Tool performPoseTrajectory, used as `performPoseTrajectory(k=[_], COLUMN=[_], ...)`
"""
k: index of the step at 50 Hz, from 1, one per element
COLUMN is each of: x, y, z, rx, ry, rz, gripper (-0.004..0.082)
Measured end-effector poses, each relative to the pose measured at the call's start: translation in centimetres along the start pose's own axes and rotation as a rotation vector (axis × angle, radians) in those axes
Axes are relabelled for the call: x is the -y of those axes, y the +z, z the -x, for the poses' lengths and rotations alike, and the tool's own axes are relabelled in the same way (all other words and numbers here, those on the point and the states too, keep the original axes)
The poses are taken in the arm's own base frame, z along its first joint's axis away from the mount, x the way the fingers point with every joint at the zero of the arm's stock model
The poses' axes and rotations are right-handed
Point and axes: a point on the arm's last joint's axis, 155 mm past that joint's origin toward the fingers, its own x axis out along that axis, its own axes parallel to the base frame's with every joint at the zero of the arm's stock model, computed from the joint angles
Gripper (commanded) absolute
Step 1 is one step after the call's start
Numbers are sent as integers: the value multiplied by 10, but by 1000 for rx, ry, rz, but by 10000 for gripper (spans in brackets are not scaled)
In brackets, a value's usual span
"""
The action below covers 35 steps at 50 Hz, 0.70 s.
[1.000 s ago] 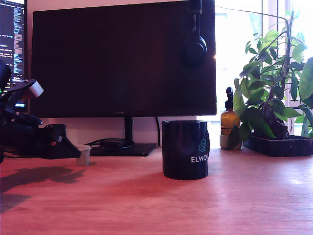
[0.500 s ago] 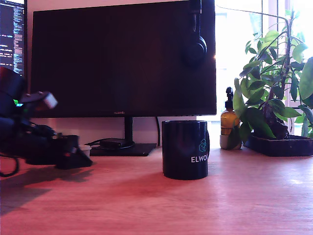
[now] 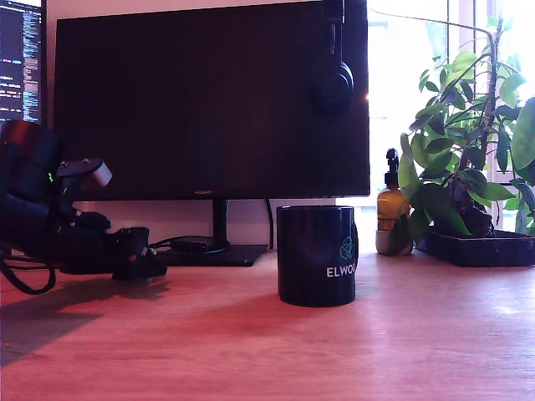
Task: Pick up the coffee capsules from the table one by one and drop them inside the nearest coffee cup
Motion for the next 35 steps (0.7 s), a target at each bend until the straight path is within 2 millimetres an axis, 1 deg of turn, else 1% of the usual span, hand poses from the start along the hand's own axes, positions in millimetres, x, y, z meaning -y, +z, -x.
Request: performPoseTrajectory(k=[8,11,14,20,23,25,35], x=[-1,-1,-1,4,6,7,11], y=[-1,-1,-1,-2,-2,-2,-1], z=[0,0,0,0,0,0,0], rx=[-3,-3,-3,-8,-7,-6,-4], ry=[6,6,4,-23,-32,-36,-55], rz=[1,2,3,6,7,7,6], gripper=[582,547,465,216,140,124,125])
